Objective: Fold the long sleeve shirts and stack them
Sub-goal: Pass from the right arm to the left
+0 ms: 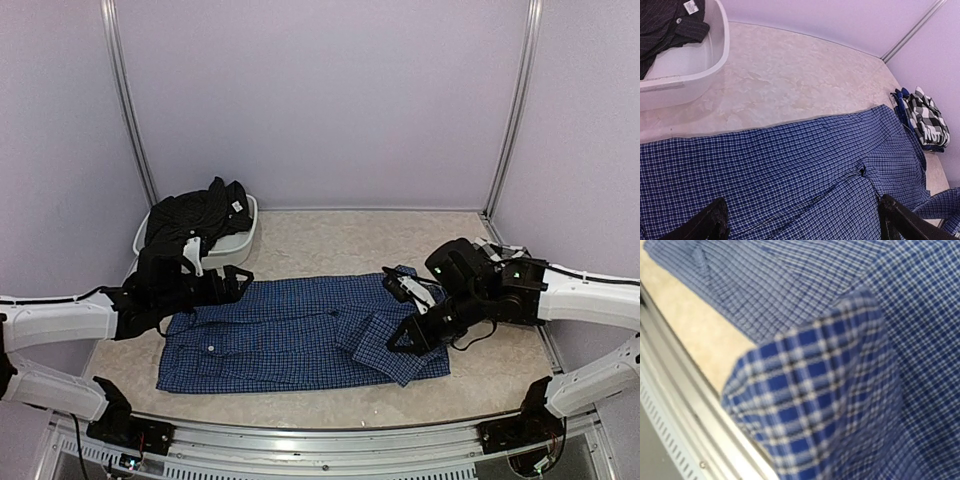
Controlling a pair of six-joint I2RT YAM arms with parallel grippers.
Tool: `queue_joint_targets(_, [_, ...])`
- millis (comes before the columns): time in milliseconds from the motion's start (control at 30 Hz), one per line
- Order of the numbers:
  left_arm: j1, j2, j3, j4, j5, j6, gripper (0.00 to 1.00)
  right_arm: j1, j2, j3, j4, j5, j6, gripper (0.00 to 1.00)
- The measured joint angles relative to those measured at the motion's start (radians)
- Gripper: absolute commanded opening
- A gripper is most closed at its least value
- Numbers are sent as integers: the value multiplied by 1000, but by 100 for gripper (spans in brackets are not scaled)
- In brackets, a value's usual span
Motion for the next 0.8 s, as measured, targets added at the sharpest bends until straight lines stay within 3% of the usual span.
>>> queue_joint_targets(367, [-213, -69, -73, 194, 7, 243, 99, -219, 236, 43, 56, -144, -116, 0])
queue_joint_targets(800, [-463, 63, -80, 336, -72, 676, 99, -286, 570, 238, 94, -367, -256, 0])
